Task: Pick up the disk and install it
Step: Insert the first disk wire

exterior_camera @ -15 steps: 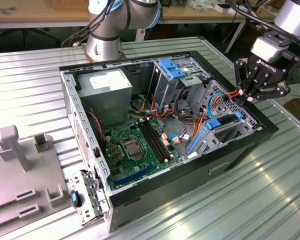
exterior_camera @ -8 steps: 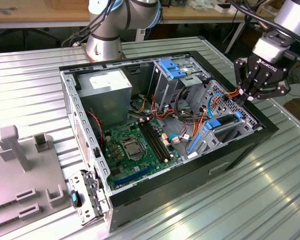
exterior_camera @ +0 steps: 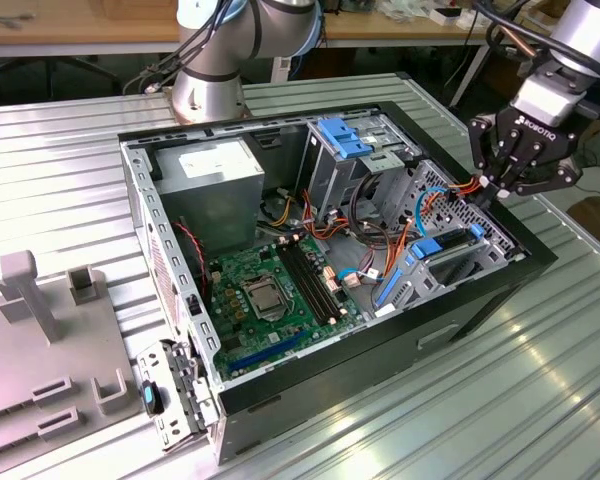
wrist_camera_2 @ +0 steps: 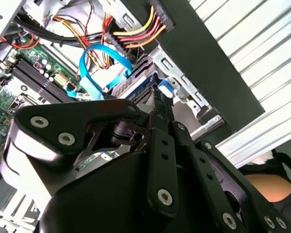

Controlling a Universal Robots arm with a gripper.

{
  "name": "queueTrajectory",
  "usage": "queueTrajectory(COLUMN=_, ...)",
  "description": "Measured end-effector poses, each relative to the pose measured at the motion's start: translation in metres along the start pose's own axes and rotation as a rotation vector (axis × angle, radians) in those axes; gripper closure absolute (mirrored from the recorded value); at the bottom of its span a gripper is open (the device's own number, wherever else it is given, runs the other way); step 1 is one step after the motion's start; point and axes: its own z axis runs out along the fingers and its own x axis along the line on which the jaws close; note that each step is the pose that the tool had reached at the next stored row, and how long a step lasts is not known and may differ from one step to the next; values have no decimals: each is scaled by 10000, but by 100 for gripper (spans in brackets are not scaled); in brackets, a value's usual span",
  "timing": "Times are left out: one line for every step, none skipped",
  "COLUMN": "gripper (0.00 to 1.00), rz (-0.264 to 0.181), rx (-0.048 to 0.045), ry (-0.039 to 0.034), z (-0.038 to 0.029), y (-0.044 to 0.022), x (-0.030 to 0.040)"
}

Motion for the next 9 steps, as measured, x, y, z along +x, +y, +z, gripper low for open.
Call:
queueTrajectory(gripper=89, rz=-12, rx=0, ry=2, z=-1, y=-20, x=-6)
queueTrajectory(gripper=89, rz=-22, rx=1, ry=-1, z=1, y=-35, x=-16)
queueTrajectory(gripper=89, rz=-36, rx=1, ry=-1, z=1, y=-53, x=-28)
queueTrajectory(gripper=89, rz=-52, rx=1, ry=-1, z=0, y=-67, x=-38)
queueTrajectory(gripper=89, rz=-70, rx=2, ry=-2, z=1, y=-84, x=-52)
queueTrajectory(gripper=89, rz=-87, rx=2, ry=-2, z=0, y=-100, x=-66)
queueTrajectory(gripper=89, rz=-114, rx=3, ry=-2, z=0, y=-124, x=-84)
queueTrajectory(gripper=89, rz=-143, rx=4, ry=-4, z=1, y=-151, x=-105)
queueTrajectory(gripper=89, rz=-168, rx=5, ry=-5, z=1, y=-171, x=-120)
